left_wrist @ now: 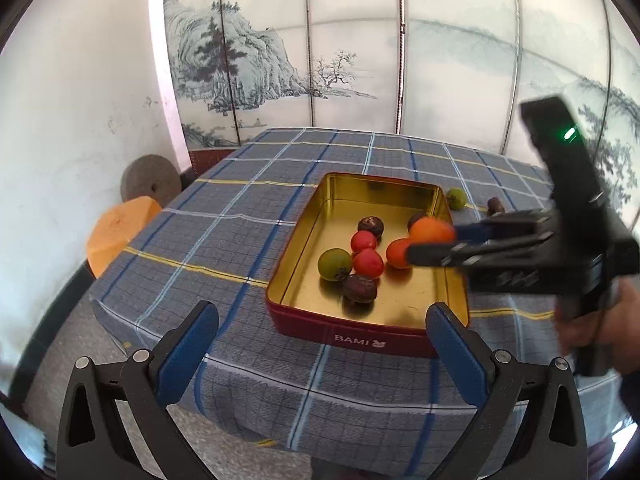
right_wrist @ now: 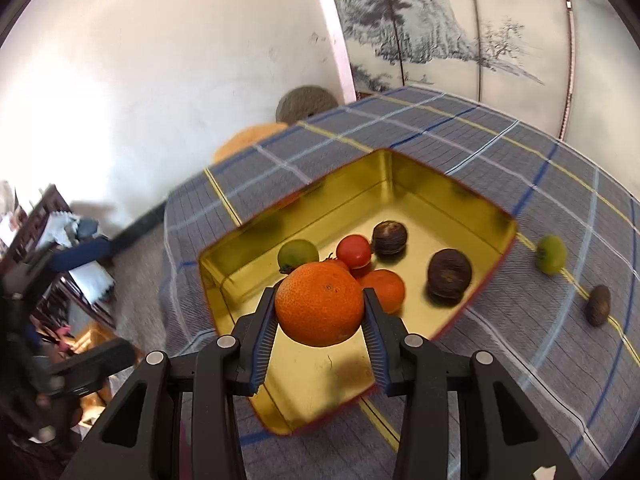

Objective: Organize fruits
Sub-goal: 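Lower the tangerine into the tin and open the right tool, then reach the right tool to the table and grasp a green lime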

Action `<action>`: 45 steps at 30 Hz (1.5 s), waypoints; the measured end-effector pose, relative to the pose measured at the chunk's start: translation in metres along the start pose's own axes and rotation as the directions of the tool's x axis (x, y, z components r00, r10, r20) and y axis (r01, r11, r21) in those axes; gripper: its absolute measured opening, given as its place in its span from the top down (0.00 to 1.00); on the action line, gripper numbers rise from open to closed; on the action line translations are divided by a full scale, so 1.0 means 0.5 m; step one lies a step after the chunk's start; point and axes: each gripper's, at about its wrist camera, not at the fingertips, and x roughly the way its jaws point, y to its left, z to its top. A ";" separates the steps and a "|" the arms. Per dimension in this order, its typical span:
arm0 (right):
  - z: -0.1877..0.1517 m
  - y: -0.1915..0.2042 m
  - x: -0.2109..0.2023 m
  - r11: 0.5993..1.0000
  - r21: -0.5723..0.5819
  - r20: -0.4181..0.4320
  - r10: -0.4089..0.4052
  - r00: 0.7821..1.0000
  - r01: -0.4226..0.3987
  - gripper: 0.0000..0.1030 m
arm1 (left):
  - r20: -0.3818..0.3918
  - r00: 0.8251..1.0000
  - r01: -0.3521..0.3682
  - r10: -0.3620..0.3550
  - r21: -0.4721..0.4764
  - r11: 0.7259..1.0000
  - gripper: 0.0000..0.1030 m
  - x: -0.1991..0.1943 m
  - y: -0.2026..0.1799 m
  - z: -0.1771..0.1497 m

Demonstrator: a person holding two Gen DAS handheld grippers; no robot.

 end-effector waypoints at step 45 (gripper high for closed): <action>-0.207 -0.376 -0.252 0.857 0.190 -0.013 -0.486 0.874 0.480 0.65 | -0.053 0.970 0.244 -0.238 0.269 0.932 0.00 0.064 -0.226 0.095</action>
